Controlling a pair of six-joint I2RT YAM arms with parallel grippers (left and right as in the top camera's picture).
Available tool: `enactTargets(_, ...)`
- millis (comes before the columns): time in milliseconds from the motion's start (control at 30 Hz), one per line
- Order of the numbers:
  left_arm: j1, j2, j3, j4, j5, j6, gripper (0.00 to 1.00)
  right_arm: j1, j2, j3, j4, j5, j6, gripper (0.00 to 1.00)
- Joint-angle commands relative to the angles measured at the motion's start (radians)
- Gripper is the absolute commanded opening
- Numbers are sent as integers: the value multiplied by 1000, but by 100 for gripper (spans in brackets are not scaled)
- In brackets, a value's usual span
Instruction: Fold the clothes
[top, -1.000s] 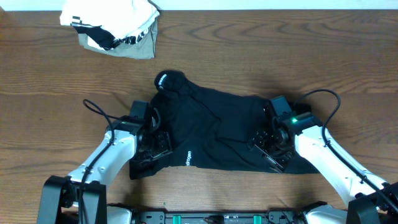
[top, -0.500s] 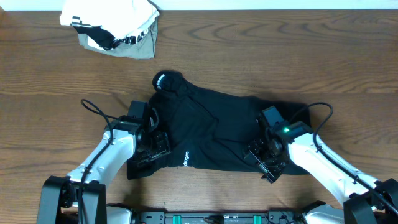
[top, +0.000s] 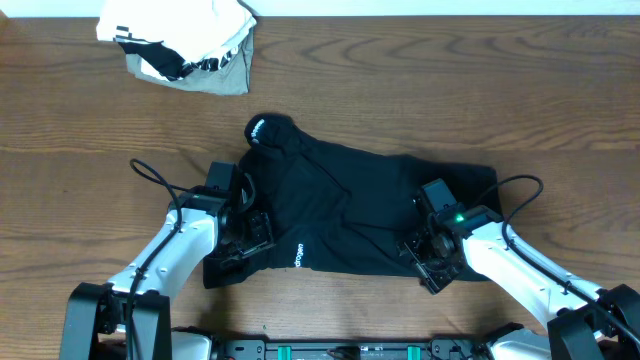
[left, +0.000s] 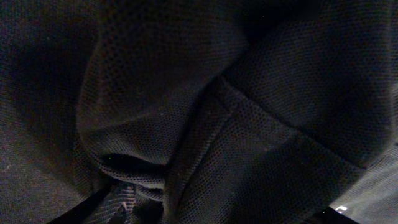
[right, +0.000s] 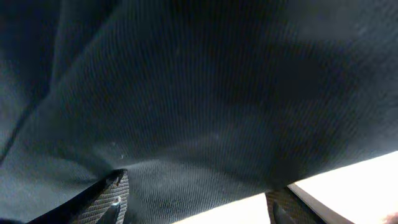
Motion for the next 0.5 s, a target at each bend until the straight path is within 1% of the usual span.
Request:
enactTargets(0,13,31,-29,-14,-89,14,70,11,-6,-5,1,85,17,68)
enactTargets(100,13,31,-29,-13,-89,14,70,11,-6,-5,2,99,14,65)
enactTargets(233,13,31,-29,-13,-89,14,70,10,-6,-4,2,116,14,59)
enactTargets(267,13,31,-29,-13,-89,14,70,10,-6,-4,2,121,14,56)
enactTargets(333,13,31,-29,-13,-89,14,70,10,-6,-4,2,123,14,46)
enactTargets(367,13,31,-29,-13,-89,14,70,10,-6,-4,3,124,14,44)
enactTargets(467,13,31,-29,-13,-89,14,70,10,-6,-4,6,128,14,44)
